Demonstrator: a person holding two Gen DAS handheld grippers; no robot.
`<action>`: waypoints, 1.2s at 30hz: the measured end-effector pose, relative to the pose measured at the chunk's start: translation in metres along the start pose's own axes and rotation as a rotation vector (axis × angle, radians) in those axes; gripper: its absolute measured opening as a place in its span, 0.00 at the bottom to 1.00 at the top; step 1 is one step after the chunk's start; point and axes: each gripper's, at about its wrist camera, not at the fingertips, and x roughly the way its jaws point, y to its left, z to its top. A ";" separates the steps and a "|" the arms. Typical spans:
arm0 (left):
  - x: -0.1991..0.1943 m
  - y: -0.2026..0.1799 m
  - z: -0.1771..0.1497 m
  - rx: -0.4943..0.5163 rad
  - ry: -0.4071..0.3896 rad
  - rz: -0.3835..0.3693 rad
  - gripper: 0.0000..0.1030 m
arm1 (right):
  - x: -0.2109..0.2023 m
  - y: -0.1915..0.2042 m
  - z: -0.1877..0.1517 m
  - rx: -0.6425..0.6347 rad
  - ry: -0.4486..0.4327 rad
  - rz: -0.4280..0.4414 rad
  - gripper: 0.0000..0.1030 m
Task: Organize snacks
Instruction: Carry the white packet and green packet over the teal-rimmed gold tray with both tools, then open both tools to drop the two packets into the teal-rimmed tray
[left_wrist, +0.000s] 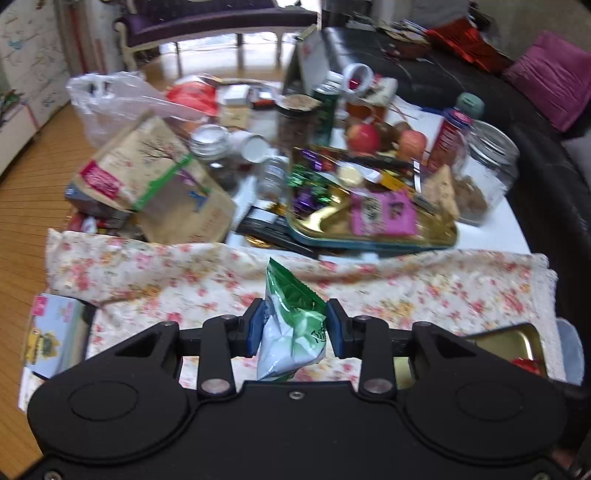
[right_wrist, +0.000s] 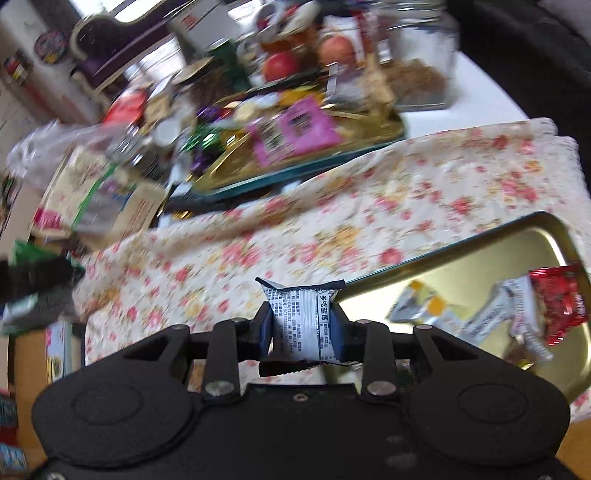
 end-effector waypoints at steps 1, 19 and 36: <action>0.002 -0.006 -0.001 0.012 0.011 -0.016 0.43 | -0.003 -0.009 0.003 0.023 -0.010 -0.008 0.32; 0.036 -0.112 -0.037 0.180 0.144 -0.068 0.43 | -0.031 -0.108 0.024 0.262 -0.091 -0.127 0.32; 0.058 -0.146 -0.048 0.219 0.210 -0.126 0.47 | -0.041 -0.146 0.026 0.343 -0.098 -0.142 0.32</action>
